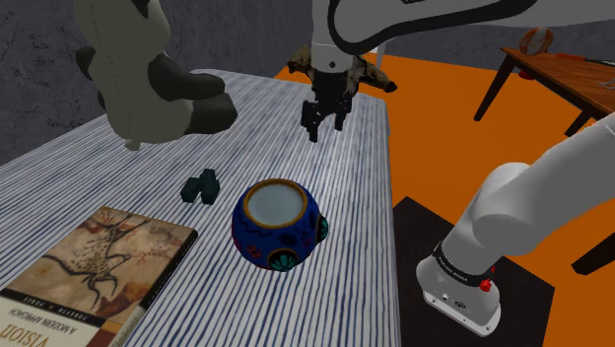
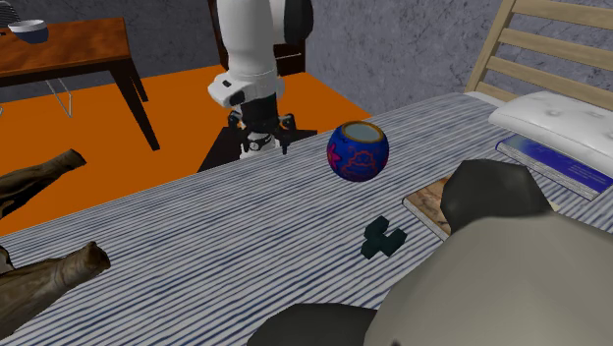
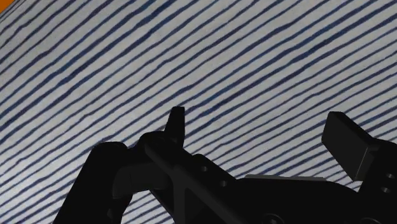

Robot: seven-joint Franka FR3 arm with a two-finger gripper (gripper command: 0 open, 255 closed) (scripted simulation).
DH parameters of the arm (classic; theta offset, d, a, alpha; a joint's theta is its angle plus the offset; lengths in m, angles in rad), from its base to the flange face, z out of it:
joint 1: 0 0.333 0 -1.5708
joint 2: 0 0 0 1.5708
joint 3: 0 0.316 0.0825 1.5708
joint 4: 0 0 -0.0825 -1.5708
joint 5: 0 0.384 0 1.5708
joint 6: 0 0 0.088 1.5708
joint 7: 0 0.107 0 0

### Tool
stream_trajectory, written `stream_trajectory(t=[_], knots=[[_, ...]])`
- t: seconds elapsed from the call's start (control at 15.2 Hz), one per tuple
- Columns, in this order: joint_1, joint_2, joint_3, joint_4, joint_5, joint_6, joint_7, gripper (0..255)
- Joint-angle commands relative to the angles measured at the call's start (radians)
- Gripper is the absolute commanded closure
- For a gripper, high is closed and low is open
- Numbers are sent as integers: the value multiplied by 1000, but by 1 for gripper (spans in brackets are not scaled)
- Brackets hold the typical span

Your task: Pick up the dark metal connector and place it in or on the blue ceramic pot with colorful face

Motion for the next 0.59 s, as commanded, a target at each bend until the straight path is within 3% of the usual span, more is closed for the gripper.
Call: stream_trajectory(t=[0.0,0.53], knots=[[14,69,24,52,10,20,21,0],[65,325,101,241,10,95,87,0]])
